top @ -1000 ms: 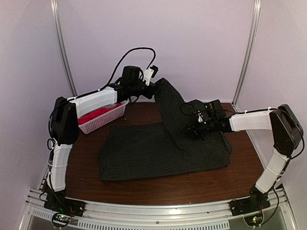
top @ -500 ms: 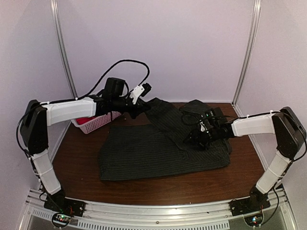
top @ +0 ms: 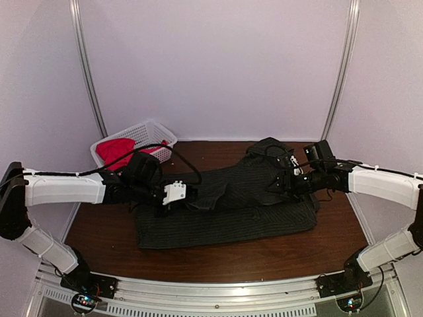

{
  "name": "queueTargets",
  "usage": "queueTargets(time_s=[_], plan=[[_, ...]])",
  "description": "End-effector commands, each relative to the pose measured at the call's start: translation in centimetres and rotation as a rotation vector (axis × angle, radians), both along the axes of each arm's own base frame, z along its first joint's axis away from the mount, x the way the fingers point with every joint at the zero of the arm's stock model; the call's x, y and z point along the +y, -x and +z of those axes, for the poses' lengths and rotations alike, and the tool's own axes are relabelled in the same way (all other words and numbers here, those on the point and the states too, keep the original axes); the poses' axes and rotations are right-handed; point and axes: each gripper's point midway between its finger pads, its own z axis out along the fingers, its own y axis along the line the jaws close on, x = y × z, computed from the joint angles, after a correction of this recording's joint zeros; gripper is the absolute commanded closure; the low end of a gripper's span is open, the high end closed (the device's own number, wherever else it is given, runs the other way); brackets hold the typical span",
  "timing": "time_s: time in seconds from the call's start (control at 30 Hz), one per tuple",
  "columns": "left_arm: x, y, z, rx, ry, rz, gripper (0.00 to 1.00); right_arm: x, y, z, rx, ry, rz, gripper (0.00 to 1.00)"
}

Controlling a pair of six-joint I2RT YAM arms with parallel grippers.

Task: Fold and stack the mixed laundry pile
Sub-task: Adjust the 1/3-folded T-shirt at the center of the board.

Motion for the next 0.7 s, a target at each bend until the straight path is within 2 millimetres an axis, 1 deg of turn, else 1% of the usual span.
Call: queueTargets(time_s=[0.0,0.03,0.13,0.2,0.27,0.3,0.37,0.43,0.5,0.53,0.57,0.6,0.67], plan=[[3.3,-0.4,-2.5,-0.247,-0.152,0.010,1.00,-1.4,0.4,-1.4,-0.001,0.077,-0.013,0.39],[4.2,-0.3,-3.6,-0.281,-0.184,0.015,1.00,-1.5,0.3,-1.6,-0.002,0.086,-0.013,0.39],[5.5,-1.5,-4.1,-0.404,-0.219,0.070,1.00,-1.5,0.2,-2.1,-0.001,0.109,0.001,0.38],[6.5,-3.2,-3.5,-0.454,-0.218,0.172,0.98,-1.5,0.3,-2.7,0.015,0.124,0.015,0.38],[7.6,-4.7,-3.0,-0.451,-0.206,0.273,0.97,-1.4,0.4,-3.3,0.027,0.130,0.029,0.38],[8.1,-5.3,-2.7,-0.428,-0.187,0.329,0.93,-1.4,0.4,-3.5,0.033,0.135,0.034,0.38],[8.9,-5.6,-2.3,-0.359,-0.157,0.403,0.84,-1.3,0.3,-3.8,0.041,0.140,0.048,0.38],[9.7,-5.5,-1.7,-0.304,-0.116,0.482,0.71,-1.2,0.2,-4.0,0.041,0.149,0.060,0.38],[10.5,-5.1,-0.6,-0.252,-0.053,0.569,0.59,-1.1,0.1,-4.1,0.043,0.157,0.069,0.38],[10.9,-4.8,-0.1,-0.222,-0.023,0.604,0.55,-1.1,0.0,-4.2,0.045,0.161,0.072,0.38],[11.3,-4.3,0.9,-0.202,0.017,0.628,0.52,-1.0,-0.1,-4.4,0.049,0.163,0.077,0.38],[11.7,-3.7,1.5,-0.178,0.043,0.645,0.49,-0.9,-0.1,-4.5,0.054,0.164,0.082,0.38],[12.9,-2.8,2.2,-0.133,0.084,0.708,0.44,-0.9,-0.2,-4.9,0.065,0.171,0.088,0.38]])
